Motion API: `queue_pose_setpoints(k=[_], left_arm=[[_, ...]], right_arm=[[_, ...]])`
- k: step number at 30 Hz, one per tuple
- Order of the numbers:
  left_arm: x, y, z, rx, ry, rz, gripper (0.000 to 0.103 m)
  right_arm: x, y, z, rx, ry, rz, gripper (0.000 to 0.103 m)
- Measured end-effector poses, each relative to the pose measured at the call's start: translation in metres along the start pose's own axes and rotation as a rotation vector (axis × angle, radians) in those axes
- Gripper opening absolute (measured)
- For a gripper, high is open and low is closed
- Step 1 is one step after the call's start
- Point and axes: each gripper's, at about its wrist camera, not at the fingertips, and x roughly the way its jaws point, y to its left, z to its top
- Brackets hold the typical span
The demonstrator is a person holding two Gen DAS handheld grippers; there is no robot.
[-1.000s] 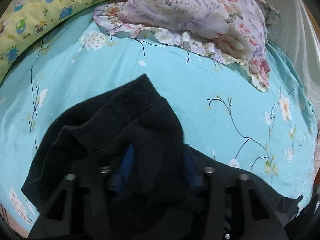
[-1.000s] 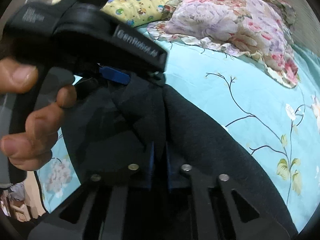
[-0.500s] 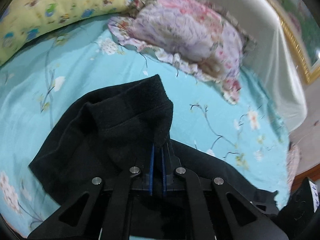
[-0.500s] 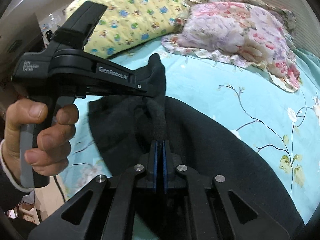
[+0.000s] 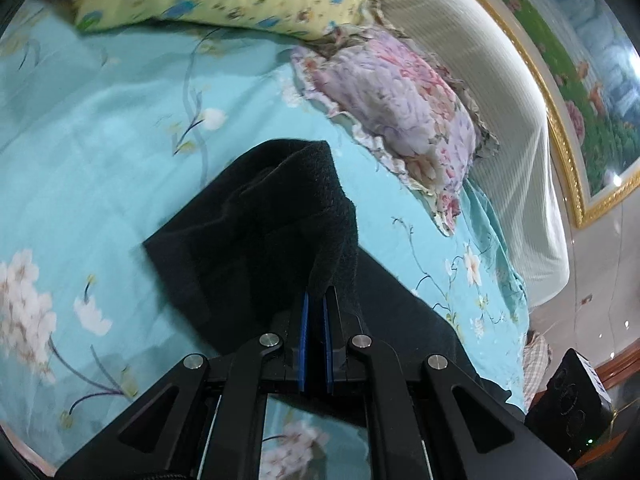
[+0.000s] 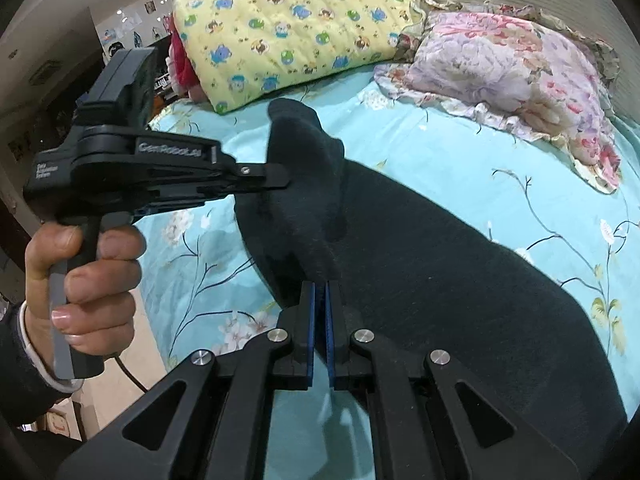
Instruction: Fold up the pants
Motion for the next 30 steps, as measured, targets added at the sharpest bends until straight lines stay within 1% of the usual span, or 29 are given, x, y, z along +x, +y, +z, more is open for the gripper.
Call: queue_pose_setpoints(k=[8, 15, 22, 24, 25, 26, 28, 30], left_arm=[[-0.001, 0.020, -0.012, -0.030, 0.009, 0.002, 0.005], [-0.001, 0.028, -0.019, -0.026, 0.023, 0.016, 0.005], [0.001, 0.035, -0.024, -0.032, 0.034, 0.038, 0.007], [-0.001, 0.037, -0.024, -0.028, 0.033, 0.046, 0.009], [-0.002, 0.036, -0.025, -0.026, 0.032, 0.053, 0.009], [-0.004, 0.037, -0.025, -0.023, 0.028, 0.065, 0.009], [-0.007, 0.036, -0.024, -0.016, 0.026, 0.078, 0.015], [-0.010, 0.037, -0.024, -0.014, 0.019, 0.097, 0.031]], right_arm=[[0.010, 0.011, -0.009, -0.019, 0.038, -0.020, 0.005], [0.013, 0.015, -0.014, -0.035, 0.060, -0.019, 0.005], [0.021, 0.013, -0.019, -0.020, 0.085, -0.014, 0.005], [0.023, 0.012, -0.019, -0.009, 0.089, -0.008, 0.005], [0.024, 0.011, -0.019, 0.001, 0.090, -0.003, 0.006], [0.025, 0.009, -0.019, 0.014, 0.094, 0.007, 0.009], [0.027, 0.007, -0.019, 0.032, 0.097, 0.020, 0.009], [0.027, 0.005, -0.020, 0.050, 0.098, 0.038, 0.009]])
